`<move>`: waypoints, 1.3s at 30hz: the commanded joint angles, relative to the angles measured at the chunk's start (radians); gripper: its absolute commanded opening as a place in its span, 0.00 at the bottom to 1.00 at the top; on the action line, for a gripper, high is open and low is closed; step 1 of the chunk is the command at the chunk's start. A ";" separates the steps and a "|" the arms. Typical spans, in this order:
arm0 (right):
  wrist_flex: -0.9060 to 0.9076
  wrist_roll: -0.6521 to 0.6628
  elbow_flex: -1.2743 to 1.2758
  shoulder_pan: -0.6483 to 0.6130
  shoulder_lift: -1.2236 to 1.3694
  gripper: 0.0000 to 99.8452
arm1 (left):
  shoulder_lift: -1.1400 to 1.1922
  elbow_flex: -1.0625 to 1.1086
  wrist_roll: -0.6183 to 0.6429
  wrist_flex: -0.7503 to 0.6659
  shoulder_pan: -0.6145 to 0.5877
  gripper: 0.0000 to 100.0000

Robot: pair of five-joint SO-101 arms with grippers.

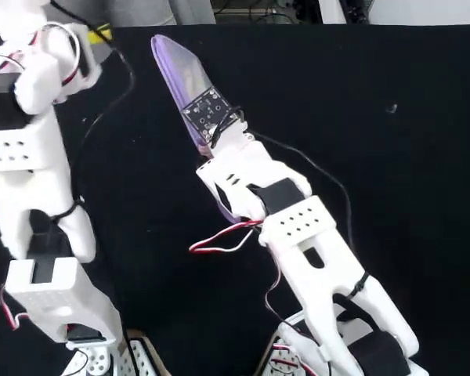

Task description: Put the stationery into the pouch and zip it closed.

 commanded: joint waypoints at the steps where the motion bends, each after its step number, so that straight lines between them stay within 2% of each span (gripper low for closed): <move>1: 0.064 0.008 -0.119 -0.006 -0.044 0.01 | -0.038 0.047 -0.112 0.006 -0.048 0.24; 3: 0.115 0.015 -0.156 -0.005 -0.044 0.01 | -0.034 0.077 -0.183 0.006 -0.045 0.24; 6: 0.207 0.094 -0.203 -0.005 -0.045 0.01 | -0.040 0.117 -0.244 0.006 -0.044 0.24; 15: 0.440 0.172 -0.285 0.034 -0.045 0.01 | -0.031 0.225 -0.347 0.006 -0.033 0.24; 21: 0.431 0.144 -0.188 -0.084 -0.044 0.01 | -0.031 0.274 -0.367 0.006 -0.027 0.24; 29: 0.347 -0.012 -0.061 -0.298 -0.045 0.01 | -0.041 0.265 -0.367 0.006 -0.097 0.24; 35: 0.328 -0.035 -0.030 -0.315 -0.045 0.01 | -0.032 0.274 -0.370 0.006 -0.237 0.24; 39: 0.334 -0.032 -0.039 -0.284 -0.051 0.01 | -0.038 0.292 -0.463 0.008 -0.289 0.24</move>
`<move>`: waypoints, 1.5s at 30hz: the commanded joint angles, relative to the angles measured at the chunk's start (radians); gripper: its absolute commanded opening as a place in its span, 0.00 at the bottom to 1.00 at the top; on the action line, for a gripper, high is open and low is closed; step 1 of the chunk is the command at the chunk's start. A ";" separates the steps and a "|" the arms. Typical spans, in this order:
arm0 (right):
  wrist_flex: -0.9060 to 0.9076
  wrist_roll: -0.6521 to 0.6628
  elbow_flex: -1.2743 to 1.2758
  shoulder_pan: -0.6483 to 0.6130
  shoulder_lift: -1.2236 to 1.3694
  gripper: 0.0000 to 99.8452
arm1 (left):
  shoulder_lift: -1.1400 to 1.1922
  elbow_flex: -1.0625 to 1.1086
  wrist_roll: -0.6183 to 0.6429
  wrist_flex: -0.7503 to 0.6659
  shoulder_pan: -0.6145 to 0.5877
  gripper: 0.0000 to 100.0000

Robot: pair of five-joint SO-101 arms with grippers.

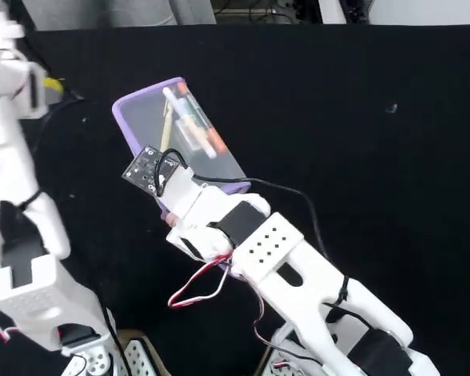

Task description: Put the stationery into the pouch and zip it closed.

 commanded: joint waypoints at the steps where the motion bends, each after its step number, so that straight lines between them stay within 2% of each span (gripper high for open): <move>1: -0.015 -0.005 -0.025 0.029 -0.064 0.01 | -0.043 0.033 -0.086 0.006 -0.038 0.24; 8: 0.041 0.000 -0.028 0.109 -0.248 0.01 | -0.132 0.231 -0.244 0.005 -0.016 0.24; 17: 0.084 0.051 -0.031 0.117 -0.392 0.01 | -0.479 0.608 -0.390 0.002 0.202 0.24; 20: 0.124 0.046 -0.027 0.117 -0.384 0.01 | -0.641 0.799 -0.433 -0.087 0.231 0.24; 24: 0.146 -0.038 0.025 0.112 -0.371 0.12 | -0.890 1.142 -0.523 -0.330 0.124 0.24; 26: 0.135 -0.028 0.067 0.101 -0.371 0.16 | -1.019 1.339 -0.562 -0.471 0.074 0.24; 29: 0.130 -0.002 0.116 0.046 -0.369 0.17 | -1.231 1.620 -0.569 -0.658 -0.004 0.24; 32: 0.130 0.000 0.143 -0.008 -0.369 0.17 | -1.447 1.860 -0.569 -0.779 -0.076 0.24; 36: 0.133 0.000 0.151 -0.021 -0.352 0.17 | -1.723 2.130 -0.569 -0.839 -0.148 0.24; 40: 0.129 0.000 0.148 -0.025 -0.217 0.17 | -1.984 2.351 -0.569 -0.835 -0.200 0.24; 45: 0.049 0.000 0.147 -0.026 -0.028 0.17 | -1.956 2.430 -0.568 -0.842 -0.234 0.24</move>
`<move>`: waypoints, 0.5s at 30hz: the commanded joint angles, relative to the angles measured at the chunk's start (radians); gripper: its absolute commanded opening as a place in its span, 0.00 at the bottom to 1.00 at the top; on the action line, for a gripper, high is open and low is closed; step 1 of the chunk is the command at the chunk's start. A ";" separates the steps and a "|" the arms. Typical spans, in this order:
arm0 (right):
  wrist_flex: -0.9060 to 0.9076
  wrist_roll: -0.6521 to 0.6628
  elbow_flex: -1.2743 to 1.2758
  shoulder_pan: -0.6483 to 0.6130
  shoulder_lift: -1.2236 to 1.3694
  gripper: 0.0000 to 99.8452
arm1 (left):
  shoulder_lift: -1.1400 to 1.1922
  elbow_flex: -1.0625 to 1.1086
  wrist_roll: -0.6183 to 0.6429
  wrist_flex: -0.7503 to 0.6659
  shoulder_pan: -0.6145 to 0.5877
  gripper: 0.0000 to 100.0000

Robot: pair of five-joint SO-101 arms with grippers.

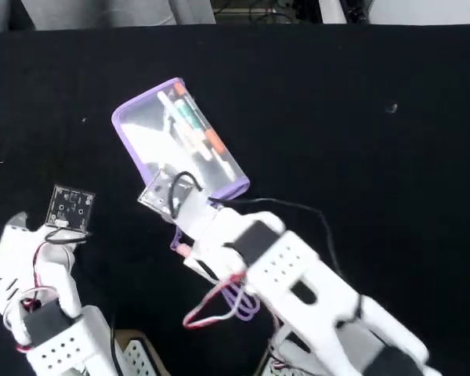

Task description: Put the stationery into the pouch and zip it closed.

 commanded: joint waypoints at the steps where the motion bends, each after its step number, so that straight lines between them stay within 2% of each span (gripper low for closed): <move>1: -0.055 0.008 -0.012 -0.012 0.104 0.17 | 0.005 0.008 -0.003 -0.023 -0.025 0.24; 8: -0.133 0.006 -0.013 -0.089 0.257 0.14 | -0.040 0.124 0.000 -0.021 -0.033 0.24; 11: -0.186 0.008 -0.016 -0.087 0.321 0.10 | -0.044 0.150 0.000 -0.025 -0.033 0.24; 15: -0.222 0.006 -0.031 -0.087 0.398 0.11 | -0.044 0.154 0.000 -0.025 -0.035 0.24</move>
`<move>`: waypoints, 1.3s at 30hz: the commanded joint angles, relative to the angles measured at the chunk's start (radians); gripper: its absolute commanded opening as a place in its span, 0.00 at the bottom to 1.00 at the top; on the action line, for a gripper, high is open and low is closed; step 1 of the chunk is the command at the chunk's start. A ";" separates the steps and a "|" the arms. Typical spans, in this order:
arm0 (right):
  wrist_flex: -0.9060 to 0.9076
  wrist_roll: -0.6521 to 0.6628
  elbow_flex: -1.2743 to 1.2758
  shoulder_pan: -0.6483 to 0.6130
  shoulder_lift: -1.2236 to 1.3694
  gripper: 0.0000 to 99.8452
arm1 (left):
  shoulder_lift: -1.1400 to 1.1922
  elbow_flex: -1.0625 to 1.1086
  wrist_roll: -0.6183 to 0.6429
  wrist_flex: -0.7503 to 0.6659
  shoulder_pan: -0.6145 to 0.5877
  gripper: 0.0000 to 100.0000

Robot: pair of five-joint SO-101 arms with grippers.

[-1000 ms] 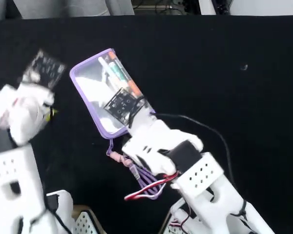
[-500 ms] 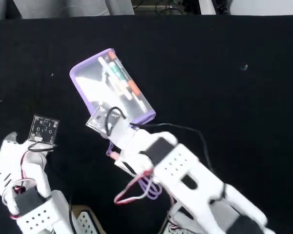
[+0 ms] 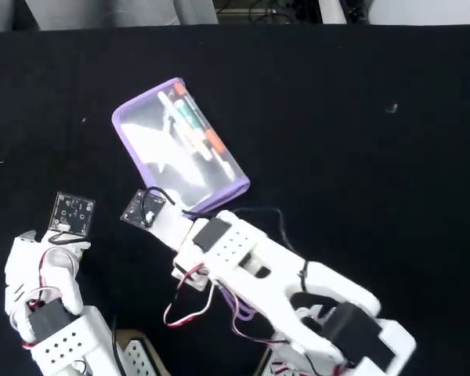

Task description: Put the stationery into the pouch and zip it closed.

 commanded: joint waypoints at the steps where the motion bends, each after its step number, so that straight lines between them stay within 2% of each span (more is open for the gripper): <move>1: -0.035 0.009 -0.042 -0.009 0.047 0.11 | -0.008 0.007 0.002 -0.025 -0.008 0.24; 7: -0.044 0.009 -0.113 0.060 0.168 0.11 | -0.008 0.008 0.002 -0.021 -0.008 0.24; 14: 0.014 0.014 -0.191 0.063 0.255 0.09 | -0.008 0.010 0.002 -0.018 -0.007 0.24; 17: 0.052 0.078 -0.199 0.064 0.266 0.01 | -0.008 0.010 0.002 -0.017 -0.007 0.24; 23: 0.175 0.100 -0.248 0.132 0.173 0.01 | -0.008 0.030 -0.002 -0.025 0.012 0.24; 30: 0.325 0.152 -0.306 0.180 -0.062 0.01 | -0.008 0.030 -0.003 -0.025 0.096 0.25; 39: 0.437 0.158 -0.398 0.183 -0.186 0.01 | -0.008 0.027 0.002 -0.026 0.298 0.25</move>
